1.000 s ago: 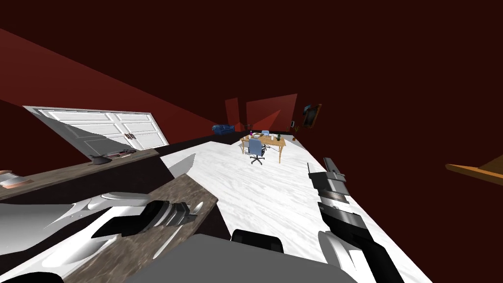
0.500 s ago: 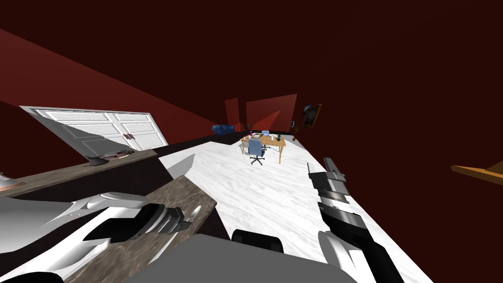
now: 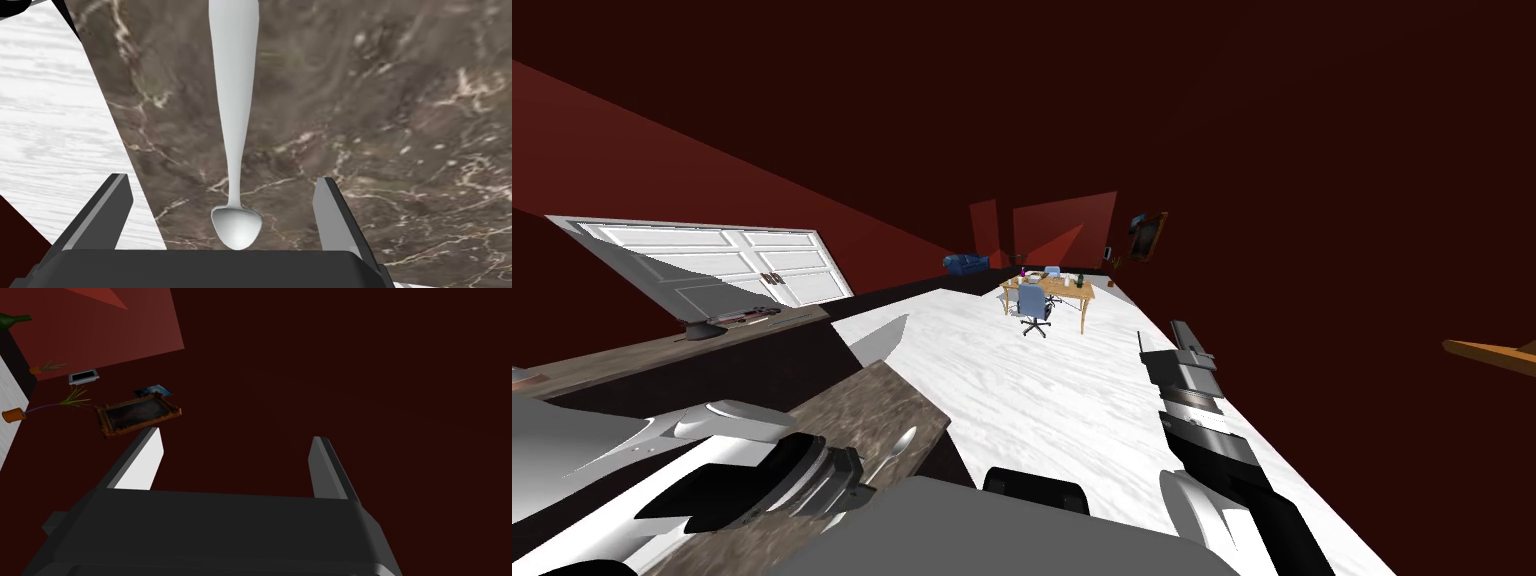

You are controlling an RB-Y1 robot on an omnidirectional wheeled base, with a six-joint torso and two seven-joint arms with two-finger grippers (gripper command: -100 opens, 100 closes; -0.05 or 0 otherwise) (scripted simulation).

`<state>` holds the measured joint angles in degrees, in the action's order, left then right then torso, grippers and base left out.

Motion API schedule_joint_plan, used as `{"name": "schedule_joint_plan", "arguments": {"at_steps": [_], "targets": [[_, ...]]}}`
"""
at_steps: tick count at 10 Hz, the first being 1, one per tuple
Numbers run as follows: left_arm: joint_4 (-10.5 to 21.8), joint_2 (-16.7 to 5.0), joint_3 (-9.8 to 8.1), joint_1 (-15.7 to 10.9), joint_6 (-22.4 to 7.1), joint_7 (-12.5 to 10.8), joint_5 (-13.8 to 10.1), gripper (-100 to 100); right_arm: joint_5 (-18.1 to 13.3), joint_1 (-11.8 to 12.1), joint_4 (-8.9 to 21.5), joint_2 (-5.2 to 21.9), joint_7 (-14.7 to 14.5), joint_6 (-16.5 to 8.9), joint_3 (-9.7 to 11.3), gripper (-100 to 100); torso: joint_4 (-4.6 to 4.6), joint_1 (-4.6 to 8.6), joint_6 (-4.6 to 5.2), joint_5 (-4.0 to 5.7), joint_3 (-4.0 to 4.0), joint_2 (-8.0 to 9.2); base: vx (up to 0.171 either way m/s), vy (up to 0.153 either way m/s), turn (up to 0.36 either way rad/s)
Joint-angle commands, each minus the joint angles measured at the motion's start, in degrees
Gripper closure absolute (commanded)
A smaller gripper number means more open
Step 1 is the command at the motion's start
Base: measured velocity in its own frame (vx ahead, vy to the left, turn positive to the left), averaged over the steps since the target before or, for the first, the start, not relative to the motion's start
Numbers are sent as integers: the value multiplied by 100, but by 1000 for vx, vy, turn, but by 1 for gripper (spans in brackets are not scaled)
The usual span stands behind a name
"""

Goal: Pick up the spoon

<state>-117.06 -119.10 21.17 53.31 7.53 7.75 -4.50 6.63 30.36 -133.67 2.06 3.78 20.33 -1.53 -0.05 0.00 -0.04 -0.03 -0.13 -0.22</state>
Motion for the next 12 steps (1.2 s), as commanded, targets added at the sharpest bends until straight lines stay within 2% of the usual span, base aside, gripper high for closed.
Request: {"name": "schedule_joint_plan", "arguments": {"at_steps": [1,4,5,6,7,9,10,12], "targets": [[-87,-147,286,-253,17,27,-107,-100,0,0,0,0,0,0,0,0,0,0,0,0,0,0,67,5,5],[-117,-264,505,-200,48,5,-136,-100,0,-1,0,0,0,0,0,0,3,1,1,1,8,15,22,6,-1],[-92,-242,417,-169,47,-6,-123,-100,0,-1,0,0,0,0,0,0,4,0,0,1,9,16,10,2,1],[-92,-248,427,-170,55,-8,-125,0,0,-1,0,0,0,0,0,0,5,1,1,1,11,20,0,0,0],[-18,-78,454,-120,40,36,-64,-100,0,-1,0,0,0,0,0,0,5,2,0,1,13,23,13,-10,-86],[94,176,495,-46,18,101,27,-100,0,-1,0,0,0,0,0,0,5,7,1,2,12,20,19,-21,-85],[94,176,495,-46,18,101,27,-100,0,-1,0,0,0,0,0,0,5,9,1,2,11,19,16,-16,-32],[205,430,537,28,-3,166,119,-100,0,-1,0,0,0,0,0,0,5,7,1,2,11,20,20,-13,-84]]}}
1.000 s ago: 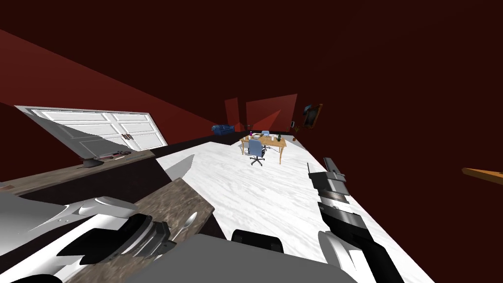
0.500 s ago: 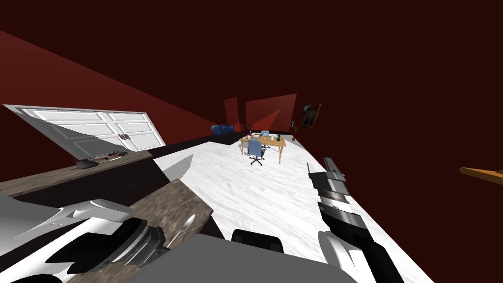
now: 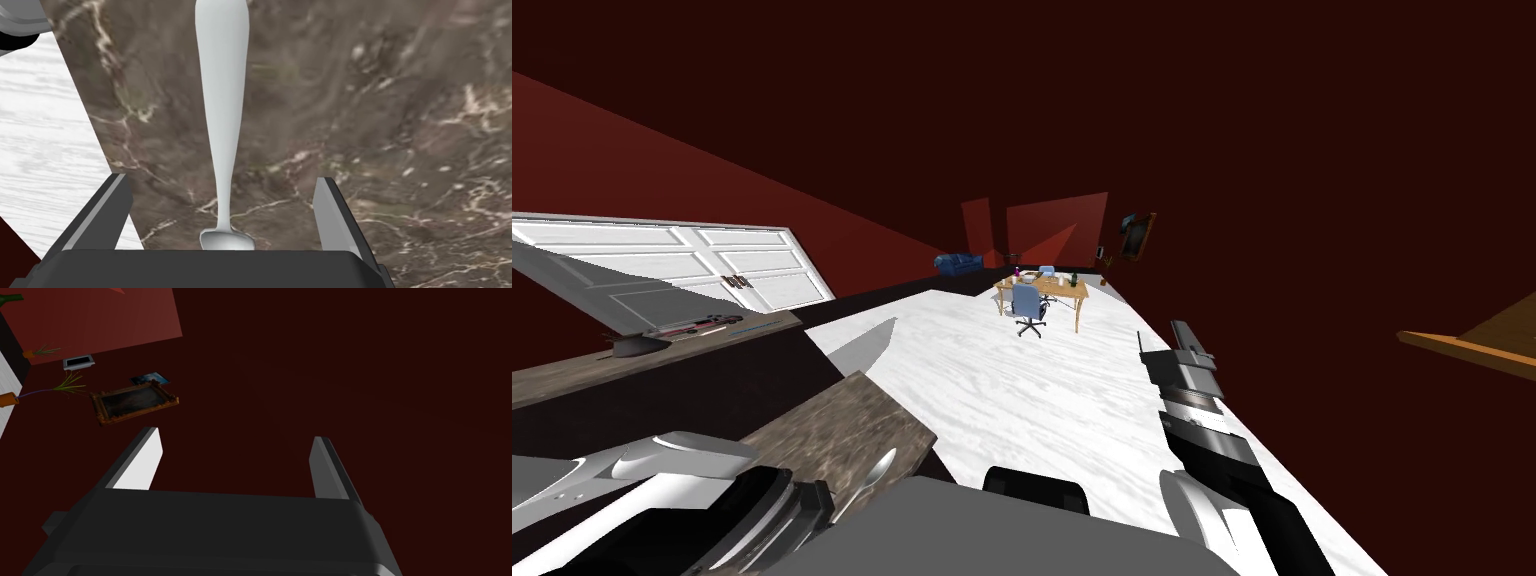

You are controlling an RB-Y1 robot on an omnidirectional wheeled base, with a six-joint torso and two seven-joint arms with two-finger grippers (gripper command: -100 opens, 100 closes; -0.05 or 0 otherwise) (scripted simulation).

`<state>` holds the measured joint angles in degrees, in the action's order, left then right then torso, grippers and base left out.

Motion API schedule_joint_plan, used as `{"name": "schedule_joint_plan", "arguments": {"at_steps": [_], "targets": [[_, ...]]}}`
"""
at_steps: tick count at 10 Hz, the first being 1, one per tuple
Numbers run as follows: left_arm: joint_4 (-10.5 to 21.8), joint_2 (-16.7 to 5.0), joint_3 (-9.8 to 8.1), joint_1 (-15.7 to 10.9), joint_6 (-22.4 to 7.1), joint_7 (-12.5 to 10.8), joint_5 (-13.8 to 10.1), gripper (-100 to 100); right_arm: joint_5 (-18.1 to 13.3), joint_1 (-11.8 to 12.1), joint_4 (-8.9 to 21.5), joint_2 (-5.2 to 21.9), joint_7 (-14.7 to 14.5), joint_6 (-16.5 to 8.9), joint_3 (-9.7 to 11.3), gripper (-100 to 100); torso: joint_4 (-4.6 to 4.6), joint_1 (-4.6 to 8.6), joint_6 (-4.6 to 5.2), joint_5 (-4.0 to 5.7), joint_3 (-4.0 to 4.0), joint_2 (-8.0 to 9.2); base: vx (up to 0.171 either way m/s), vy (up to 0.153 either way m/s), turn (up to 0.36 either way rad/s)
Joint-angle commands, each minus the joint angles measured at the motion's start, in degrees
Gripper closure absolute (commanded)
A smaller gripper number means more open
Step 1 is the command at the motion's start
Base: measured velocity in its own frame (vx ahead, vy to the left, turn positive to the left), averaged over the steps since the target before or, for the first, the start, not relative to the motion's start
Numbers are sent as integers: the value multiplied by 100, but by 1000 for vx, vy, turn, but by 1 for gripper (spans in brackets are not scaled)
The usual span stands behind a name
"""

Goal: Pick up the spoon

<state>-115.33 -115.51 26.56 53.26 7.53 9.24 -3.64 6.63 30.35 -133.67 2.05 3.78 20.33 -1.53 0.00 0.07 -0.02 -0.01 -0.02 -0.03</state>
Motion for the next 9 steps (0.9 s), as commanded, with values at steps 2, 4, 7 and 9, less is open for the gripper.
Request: {"name": "schedule_joint_plan", "arguments": {"at_steps": [2,4,7,9], "targets": [[107,240,26,56,-18,61,94,-100,0,0,0,0,0,0,0,0,0,2,-1,0,0,0,18,-15,-55],[102,227,62,38,-23,87,79,-100,0,0,0,0,0,0,0,0,-1,-10,2,-16,-1,0,0,0,0],[108,228,49,47,-27,71,85,100,0,0,0,0,0,0,0,0,-2,-14,3,-21,-1,2,0,0,0],[109,228,49,47,-29,70,84,100,0,0,0,0,0,0,0,0,-3,-15,3,-23,-1,1,0,0,0]]}}
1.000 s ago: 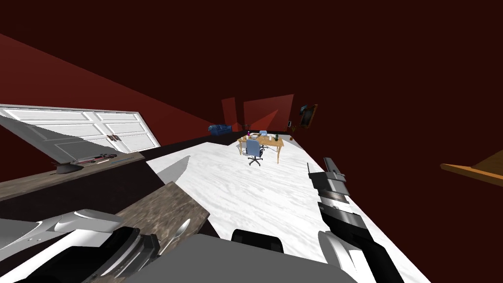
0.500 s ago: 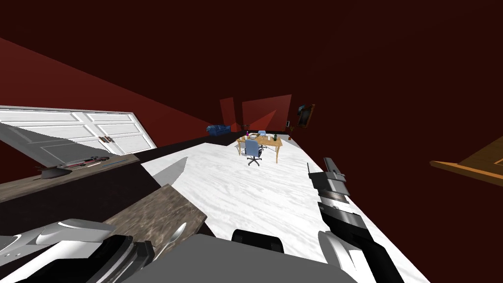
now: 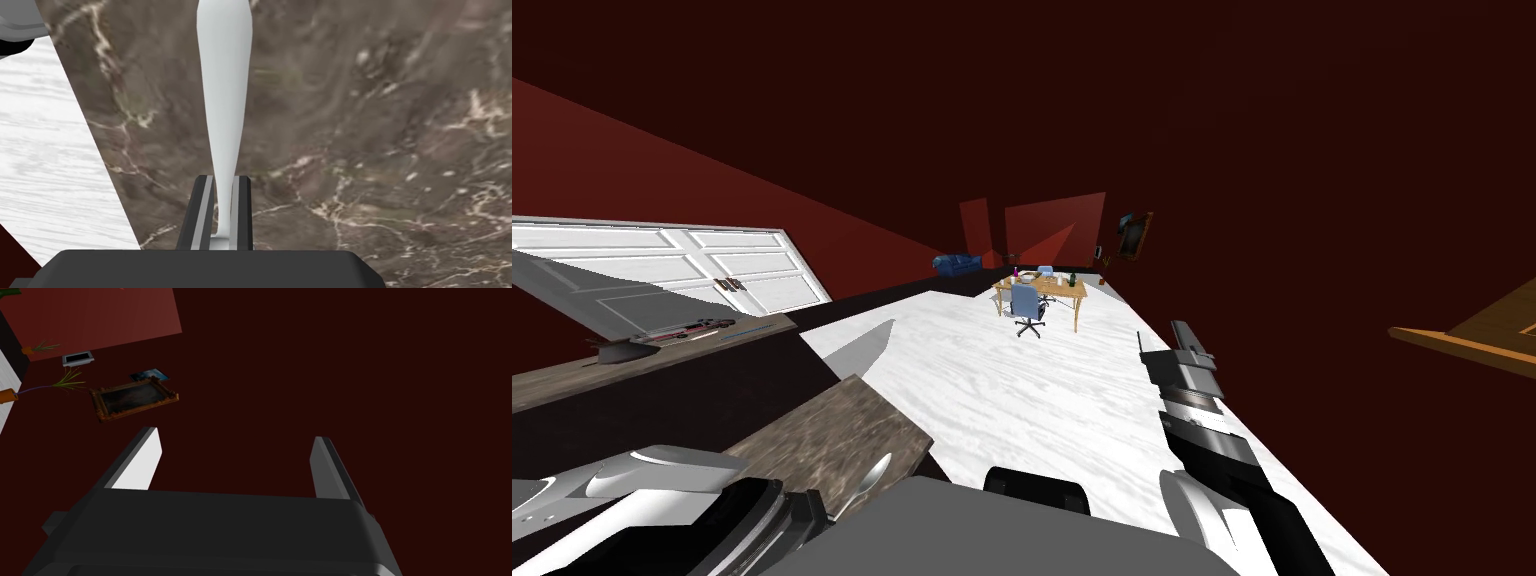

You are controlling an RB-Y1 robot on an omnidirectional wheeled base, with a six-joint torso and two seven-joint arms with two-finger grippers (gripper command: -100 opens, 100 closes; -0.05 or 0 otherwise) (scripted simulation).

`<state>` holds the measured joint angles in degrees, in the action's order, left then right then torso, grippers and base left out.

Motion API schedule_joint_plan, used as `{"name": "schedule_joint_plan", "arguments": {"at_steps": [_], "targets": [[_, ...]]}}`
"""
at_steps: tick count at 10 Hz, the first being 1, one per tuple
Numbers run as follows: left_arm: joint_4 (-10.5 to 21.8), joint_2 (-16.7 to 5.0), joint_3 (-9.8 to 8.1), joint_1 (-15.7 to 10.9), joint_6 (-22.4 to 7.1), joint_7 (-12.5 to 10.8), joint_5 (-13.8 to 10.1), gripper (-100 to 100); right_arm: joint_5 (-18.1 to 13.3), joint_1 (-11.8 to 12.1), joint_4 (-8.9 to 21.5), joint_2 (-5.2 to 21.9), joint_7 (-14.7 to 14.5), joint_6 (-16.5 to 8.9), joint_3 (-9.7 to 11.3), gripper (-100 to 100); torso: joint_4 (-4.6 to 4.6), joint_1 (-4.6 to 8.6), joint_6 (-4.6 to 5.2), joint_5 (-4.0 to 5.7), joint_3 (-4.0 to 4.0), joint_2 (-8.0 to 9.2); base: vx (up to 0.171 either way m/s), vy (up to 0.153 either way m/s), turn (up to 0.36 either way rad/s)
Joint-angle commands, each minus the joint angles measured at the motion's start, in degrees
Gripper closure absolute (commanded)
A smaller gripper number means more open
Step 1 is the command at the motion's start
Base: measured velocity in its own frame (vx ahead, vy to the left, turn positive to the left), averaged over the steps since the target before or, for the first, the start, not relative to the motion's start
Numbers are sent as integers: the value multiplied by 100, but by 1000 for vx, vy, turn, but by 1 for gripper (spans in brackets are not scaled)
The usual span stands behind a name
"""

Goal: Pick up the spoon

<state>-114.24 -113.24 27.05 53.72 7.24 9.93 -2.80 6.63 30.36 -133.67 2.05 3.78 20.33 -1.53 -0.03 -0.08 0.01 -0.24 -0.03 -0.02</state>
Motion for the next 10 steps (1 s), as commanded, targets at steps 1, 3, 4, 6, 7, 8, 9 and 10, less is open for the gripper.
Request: {"name": "schedule_joint_plan", "arguments": {"at_steps": [1,3,4,6,7,8,9,10], "targets": [[0,0,0,0,0,0,0,0,0,0,0,0,0,0,0,0,0,0,0,0,0,0,0,0,0],[-152,-326,-79,-62,40,-95,-112,100,0,0,0,0,0,0,0,0,1,-3,-2,1,3,5,-23,16,104],[-189,-410,-93,-87,48,-117,-142,100,0,0,0,0,0,0,0,0,2,-5,-2,0,5,8,-20,16,70],[-300,-664,-134,-161,69,-182,-234,100,0,0,0,0,0,0,0,0,1,-6,-4,-1,4,8,-22,23,82],[-337,-749,-148,-186,76,-204,-264,100,0,0,0,0,0,0,0,0,1,-7,-3,-1,4,7,-17,16,60],[-375,-833,-162,-211,83,-226,-295,100,0,0,0,0,0,0,0,0,1,-6,-4,-2,3,6,-15,14,60],[-353,-760,-98,-239,74,-183,-277,100,0,0,0,0,0,0,0,0,0,-5,-4,-1,3,5,-6,5,9],[-360,-769,-93,-246,75,-186,-282,0,0,0,0,0,0,0,0,0,0,-3,-3,-2,2,3,0,0,0]]}}
